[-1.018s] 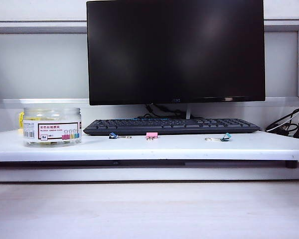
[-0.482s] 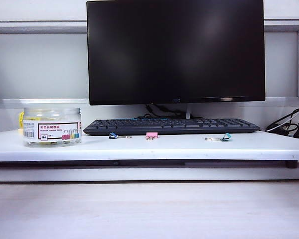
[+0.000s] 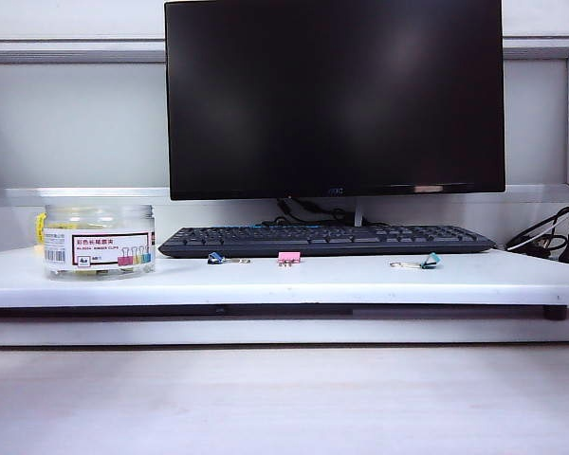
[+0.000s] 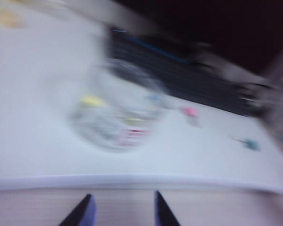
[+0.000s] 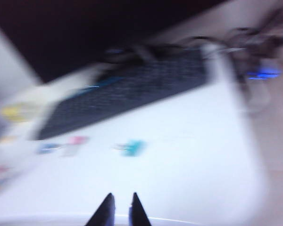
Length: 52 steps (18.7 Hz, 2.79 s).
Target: Take the clips out of the round transparent plastic box and place them on the table.
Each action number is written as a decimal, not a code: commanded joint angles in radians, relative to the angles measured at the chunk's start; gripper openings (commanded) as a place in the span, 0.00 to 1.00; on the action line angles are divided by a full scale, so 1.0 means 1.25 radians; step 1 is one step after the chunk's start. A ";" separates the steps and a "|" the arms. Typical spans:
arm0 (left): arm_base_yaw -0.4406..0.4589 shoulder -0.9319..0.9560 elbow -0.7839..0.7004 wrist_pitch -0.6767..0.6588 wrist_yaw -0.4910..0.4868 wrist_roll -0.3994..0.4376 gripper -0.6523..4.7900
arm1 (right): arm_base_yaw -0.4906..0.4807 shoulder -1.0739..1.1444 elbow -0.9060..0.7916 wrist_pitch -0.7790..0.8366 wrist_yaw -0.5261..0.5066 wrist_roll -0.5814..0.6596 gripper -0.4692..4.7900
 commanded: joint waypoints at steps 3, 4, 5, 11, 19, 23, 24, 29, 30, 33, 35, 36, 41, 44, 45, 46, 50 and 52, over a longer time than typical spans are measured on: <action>-0.001 -0.002 0.009 0.034 0.118 -0.004 0.45 | 0.012 -0.002 -0.002 0.056 -0.090 0.013 0.16; -0.001 -0.002 0.015 0.035 0.132 -0.009 0.45 | 0.019 -0.002 -0.002 0.061 -0.090 0.014 0.16; -0.001 -0.002 0.024 0.034 0.145 -0.010 0.45 | 0.029 -0.002 0.000 0.065 -0.090 0.014 0.16; -0.001 -0.002 0.145 0.018 0.162 -0.003 0.56 | 0.108 -0.002 0.029 0.060 -0.087 0.009 0.17; -0.001 0.127 0.381 -0.210 0.219 0.119 0.62 | 0.145 -0.002 0.036 0.031 -0.085 -0.002 0.17; -0.001 0.303 0.541 -0.333 0.189 0.244 0.61 | 0.145 -0.002 0.036 0.031 -0.085 -0.002 0.17; -0.001 0.348 0.570 -0.338 0.189 0.251 0.61 | 0.145 -0.002 0.036 0.031 -0.085 -0.002 0.17; -0.007 0.606 0.671 -0.337 0.189 0.266 0.61 | 0.144 -0.002 0.036 0.022 -0.085 -0.009 0.17; -0.015 0.653 0.683 -0.337 0.189 0.278 0.61 | 0.144 -0.002 0.036 0.019 -0.085 -0.011 0.17; -0.075 0.792 0.705 -0.320 0.149 0.318 0.61 | 0.144 -0.002 0.036 0.015 -0.085 -0.011 0.17; -0.139 0.866 0.716 -0.298 0.068 0.342 0.61 | 0.144 -0.002 0.035 0.015 -0.085 -0.011 0.17; -0.175 0.913 0.732 -0.289 0.005 0.366 0.61 | 0.144 -0.002 0.035 0.015 -0.085 -0.011 0.17; -0.238 1.051 0.867 -0.347 -0.251 0.479 0.61 | 0.144 -0.002 0.034 -0.017 -0.085 -0.025 0.17; -0.238 1.084 0.887 -0.356 -0.260 0.525 0.61 | 0.144 -0.002 0.032 -0.024 -0.084 -0.032 0.17; -0.238 1.091 0.886 -0.358 -0.258 0.531 0.61 | 0.144 -0.002 0.032 -0.024 -0.084 -0.032 0.17; -0.238 1.104 0.887 -0.356 -0.264 0.533 0.61 | 0.144 -0.002 0.033 -0.024 -0.084 -0.032 0.17; -0.238 1.165 0.908 -0.355 -0.292 0.569 0.61 | 0.144 -0.002 0.032 -0.024 -0.084 -0.032 0.17; -0.238 1.202 0.939 -0.367 -0.296 0.569 0.61 | 0.144 -0.002 0.032 -0.026 -0.084 -0.032 0.17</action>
